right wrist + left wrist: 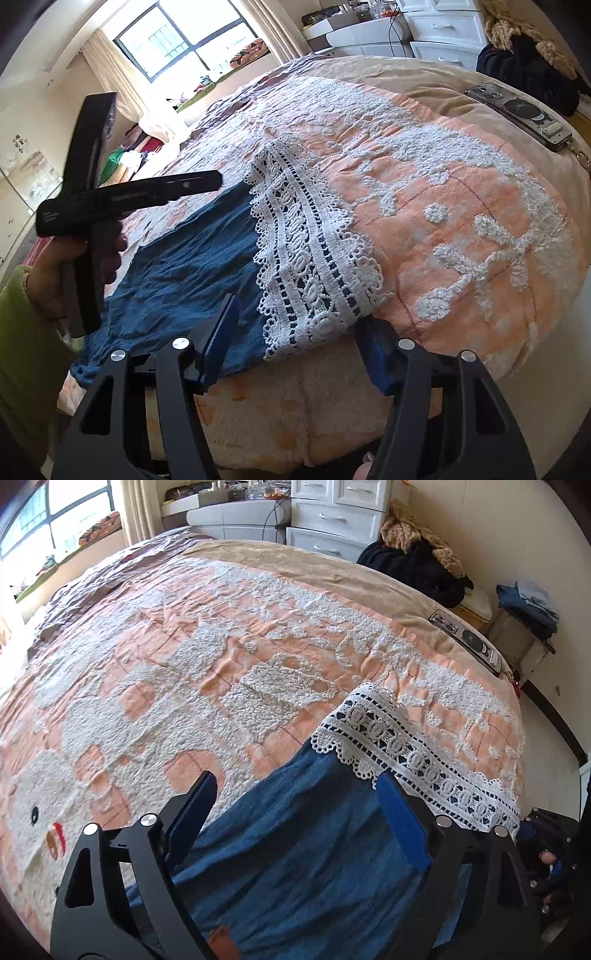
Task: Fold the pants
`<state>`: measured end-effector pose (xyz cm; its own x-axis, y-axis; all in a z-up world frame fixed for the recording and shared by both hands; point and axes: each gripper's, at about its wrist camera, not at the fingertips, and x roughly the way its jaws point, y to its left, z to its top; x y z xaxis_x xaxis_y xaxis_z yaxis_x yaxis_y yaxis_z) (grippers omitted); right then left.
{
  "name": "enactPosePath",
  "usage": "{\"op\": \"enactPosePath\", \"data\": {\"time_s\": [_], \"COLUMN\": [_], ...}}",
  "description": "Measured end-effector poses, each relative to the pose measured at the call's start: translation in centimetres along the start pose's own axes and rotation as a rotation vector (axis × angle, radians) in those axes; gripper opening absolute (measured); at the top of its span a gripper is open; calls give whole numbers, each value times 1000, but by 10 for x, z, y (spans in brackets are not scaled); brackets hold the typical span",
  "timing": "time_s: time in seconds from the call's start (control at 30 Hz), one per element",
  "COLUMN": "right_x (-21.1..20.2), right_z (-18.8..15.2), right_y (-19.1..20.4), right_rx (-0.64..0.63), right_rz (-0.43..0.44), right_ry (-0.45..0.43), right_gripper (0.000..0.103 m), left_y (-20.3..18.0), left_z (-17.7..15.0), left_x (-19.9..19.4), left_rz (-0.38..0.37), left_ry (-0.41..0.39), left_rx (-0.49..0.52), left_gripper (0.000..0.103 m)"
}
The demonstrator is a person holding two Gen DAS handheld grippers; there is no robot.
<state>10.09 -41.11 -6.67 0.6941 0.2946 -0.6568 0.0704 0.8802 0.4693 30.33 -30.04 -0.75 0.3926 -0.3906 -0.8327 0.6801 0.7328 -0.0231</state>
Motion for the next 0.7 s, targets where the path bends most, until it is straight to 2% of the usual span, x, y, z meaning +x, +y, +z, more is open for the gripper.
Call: {"op": "enactPosePath", "data": {"time_s": [0.2,0.4,0.43,0.57,0.6,0.7], "right_x": [1,2,3,8,9,10], "right_z": [0,3,4,6,5,5], "right_y": [-1,2,2,-1,-1,1], "right_rx": [6,-3,-2,14,21,19], "right_rz": [0,18,21,31,34,39], "right_ry": [-18,-27,-25,-13,-12,-10], "right_gripper": [57,54,53,44,39,33], "left_y": [1,1,-1,-3,-3,-5], "left_z": [11,13,12,11,11,11], "left_x": [36,48,49,56,58,57], "left_rz": [-65,-207,-215,-227,-233,-219], "left_ry": [43,62,68,92,95,82], "left_rx": [35,16,21,28,20,29], "left_gripper": [63,36,32,29,27,17]}}
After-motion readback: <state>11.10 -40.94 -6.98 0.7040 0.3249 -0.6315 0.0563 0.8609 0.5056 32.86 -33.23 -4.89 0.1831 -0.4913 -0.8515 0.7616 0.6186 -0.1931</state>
